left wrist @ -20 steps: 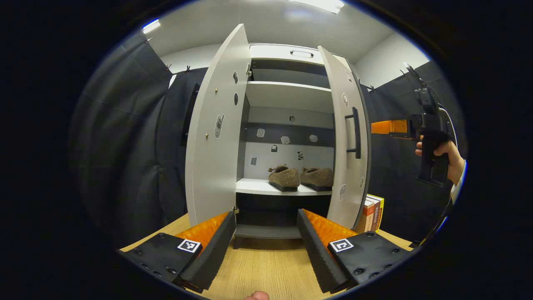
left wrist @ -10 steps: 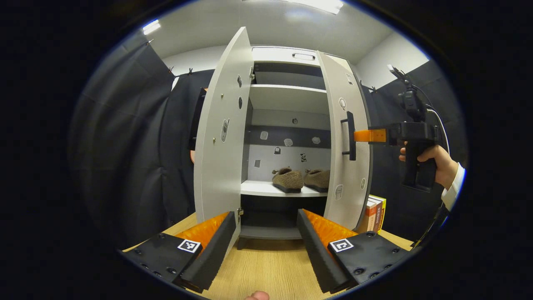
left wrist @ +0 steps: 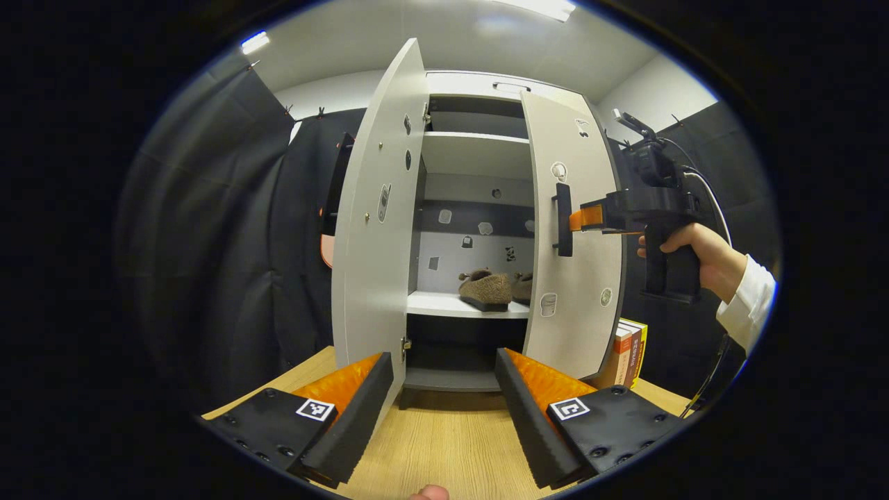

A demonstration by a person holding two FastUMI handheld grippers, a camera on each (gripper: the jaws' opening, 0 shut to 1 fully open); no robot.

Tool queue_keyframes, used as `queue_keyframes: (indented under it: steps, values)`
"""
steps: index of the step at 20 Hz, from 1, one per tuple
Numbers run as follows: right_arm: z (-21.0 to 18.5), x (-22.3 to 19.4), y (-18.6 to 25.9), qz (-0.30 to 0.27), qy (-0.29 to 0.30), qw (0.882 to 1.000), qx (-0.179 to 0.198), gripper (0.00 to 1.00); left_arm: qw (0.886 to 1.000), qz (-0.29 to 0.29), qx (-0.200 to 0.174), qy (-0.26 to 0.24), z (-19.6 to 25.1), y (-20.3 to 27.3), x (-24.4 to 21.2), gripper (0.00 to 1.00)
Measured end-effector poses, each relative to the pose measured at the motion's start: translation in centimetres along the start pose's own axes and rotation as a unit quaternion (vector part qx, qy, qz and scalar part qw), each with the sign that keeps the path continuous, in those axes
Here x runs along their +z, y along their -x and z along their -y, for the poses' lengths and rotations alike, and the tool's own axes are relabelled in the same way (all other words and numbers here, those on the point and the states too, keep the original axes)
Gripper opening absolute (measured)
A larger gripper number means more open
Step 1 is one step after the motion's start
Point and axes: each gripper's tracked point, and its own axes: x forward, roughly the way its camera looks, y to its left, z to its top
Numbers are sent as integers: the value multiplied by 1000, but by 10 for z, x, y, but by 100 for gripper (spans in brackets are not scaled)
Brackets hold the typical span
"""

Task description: Grab one shoe with the right hand and put it into the shoe cabinet, grab the other shoe with the left hand and put it into the shoe cabinet; then close the right door with the right hand and the left door with the left hand.

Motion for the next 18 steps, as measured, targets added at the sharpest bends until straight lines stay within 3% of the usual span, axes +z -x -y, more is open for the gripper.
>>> queue_keyframes:
  steps: [12, 18]
  values:
    - [2, -6, -16, 5, 17, 1000, -23, 92, 1000, -2, 14, 23, -5, 2, 0, 97]
    - [12, 0, 28, 14, 5, 1000, -23, 92, 998, 6, 56, 37, -28, 9, 3, 97]
